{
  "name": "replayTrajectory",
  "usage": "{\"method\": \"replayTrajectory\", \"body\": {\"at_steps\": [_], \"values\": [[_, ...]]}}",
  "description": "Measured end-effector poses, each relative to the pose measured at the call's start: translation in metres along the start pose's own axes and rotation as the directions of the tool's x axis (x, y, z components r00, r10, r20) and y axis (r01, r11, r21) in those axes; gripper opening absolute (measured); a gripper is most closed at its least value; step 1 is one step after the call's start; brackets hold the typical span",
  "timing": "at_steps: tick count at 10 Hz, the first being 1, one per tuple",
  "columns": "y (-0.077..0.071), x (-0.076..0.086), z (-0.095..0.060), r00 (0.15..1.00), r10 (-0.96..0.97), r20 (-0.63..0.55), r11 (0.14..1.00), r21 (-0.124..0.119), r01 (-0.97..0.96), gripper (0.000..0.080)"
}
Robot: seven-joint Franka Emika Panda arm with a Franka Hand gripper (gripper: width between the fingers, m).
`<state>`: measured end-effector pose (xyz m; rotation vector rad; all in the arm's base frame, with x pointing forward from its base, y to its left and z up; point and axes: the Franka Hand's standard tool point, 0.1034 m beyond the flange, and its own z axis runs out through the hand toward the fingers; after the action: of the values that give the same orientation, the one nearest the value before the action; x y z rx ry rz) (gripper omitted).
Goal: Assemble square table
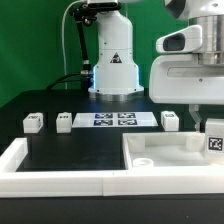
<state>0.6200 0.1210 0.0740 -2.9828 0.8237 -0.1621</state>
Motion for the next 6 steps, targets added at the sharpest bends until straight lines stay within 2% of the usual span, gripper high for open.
{"method": "replayTrajectory", "body": {"at_steps": [2,4,6], "values": [[0.0006,0.0005,0.0,0.976,0.219,0.001,0.976,0.002,-0.219,0.0292],[0.0007,0.0005,0.0,0.905,0.426,0.002,0.905,0.0,-0.426,0.0292],[0.0004,0.0003,0.0,0.841,0.542,0.003,0.841,-0.004,-0.542,0.0292]]}}
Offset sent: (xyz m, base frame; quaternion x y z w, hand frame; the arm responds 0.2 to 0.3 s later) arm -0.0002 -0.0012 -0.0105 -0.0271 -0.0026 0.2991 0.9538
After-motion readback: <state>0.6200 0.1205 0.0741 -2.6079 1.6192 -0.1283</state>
